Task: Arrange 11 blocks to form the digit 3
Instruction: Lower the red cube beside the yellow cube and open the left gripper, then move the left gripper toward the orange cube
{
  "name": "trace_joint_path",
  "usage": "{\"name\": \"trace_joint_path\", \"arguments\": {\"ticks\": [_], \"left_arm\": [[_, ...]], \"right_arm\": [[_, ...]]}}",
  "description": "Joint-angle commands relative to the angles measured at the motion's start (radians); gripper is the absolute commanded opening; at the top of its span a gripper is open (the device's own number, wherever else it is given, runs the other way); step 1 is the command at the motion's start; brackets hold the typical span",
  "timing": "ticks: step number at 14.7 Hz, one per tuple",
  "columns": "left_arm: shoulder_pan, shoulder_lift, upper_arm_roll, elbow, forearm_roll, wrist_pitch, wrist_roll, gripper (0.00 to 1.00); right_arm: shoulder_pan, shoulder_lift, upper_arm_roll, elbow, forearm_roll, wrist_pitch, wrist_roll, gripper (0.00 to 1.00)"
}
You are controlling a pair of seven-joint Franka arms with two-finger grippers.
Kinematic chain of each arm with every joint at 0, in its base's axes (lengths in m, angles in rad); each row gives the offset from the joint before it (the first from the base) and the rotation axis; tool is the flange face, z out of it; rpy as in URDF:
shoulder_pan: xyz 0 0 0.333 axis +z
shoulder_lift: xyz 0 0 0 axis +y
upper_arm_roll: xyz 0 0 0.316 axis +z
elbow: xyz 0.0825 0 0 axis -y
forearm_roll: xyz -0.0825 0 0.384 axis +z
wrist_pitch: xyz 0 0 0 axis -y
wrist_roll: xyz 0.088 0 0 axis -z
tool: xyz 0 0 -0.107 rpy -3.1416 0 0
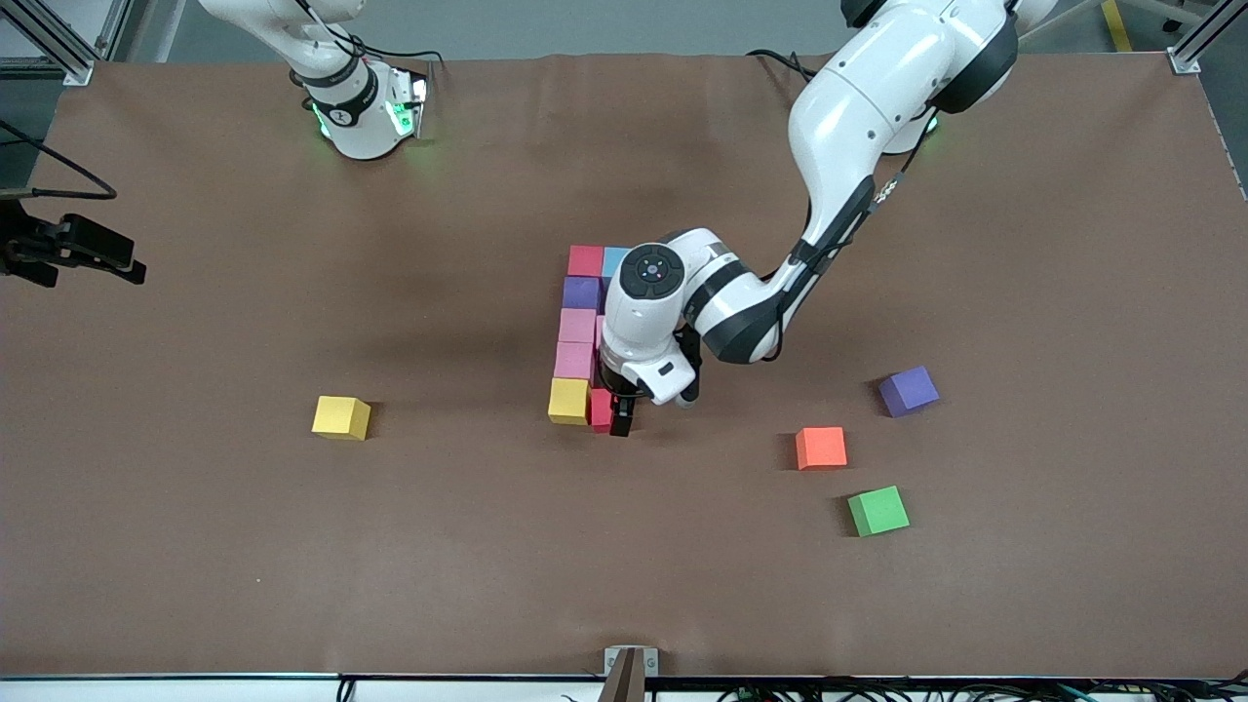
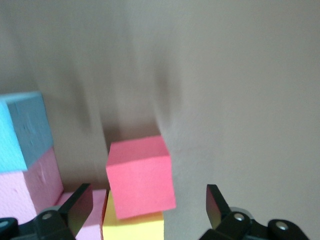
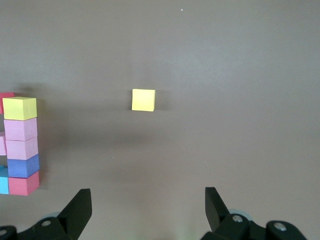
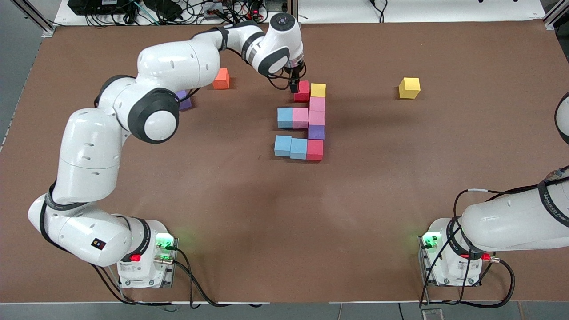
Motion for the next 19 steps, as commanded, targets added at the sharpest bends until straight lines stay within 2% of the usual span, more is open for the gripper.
{"name": "trace_joint_path", "arguments": {"ticks": [1, 5, 12, 16, 19], "left_arm": [[0.081, -0.07, -0.042, -0.044, -0.024, -0.083, 0.122, 1.0], [0.26, -0.146, -0.147, -0.117, -0.022, -0.189, 0.367, 1.0], [0.438, -0.297, -0.151, -0.341, -0.013, -0.18, 0.935, 1.0], [0.521, -0.32, -0.151, -0.441, 0.016, -0.1, 1.202, 1.0], [0.558, -0.308, -0.149, -0.467, 0.062, -0.046, 1.303, 1.0]], "right_arm": [[-0.014, -0.022, 0.007, -0.004, 0.009, -0.014, -0.005, 1.0], [-0.01, -0.045, 0.011, -0.003, -0.053, -0.011, -0.042, 1.0], [-0.017, -0.057, 0.007, -0.004, -0.056, -0.075, -0.09, 1.0], [-0.021, -0.06, 0.001, -0.006, -0.042, -0.103, -0.091, 1.0], [-0.015, -0.071, 0.007, -0.015, -0.053, -0.098, -0.096, 1.0]]}}
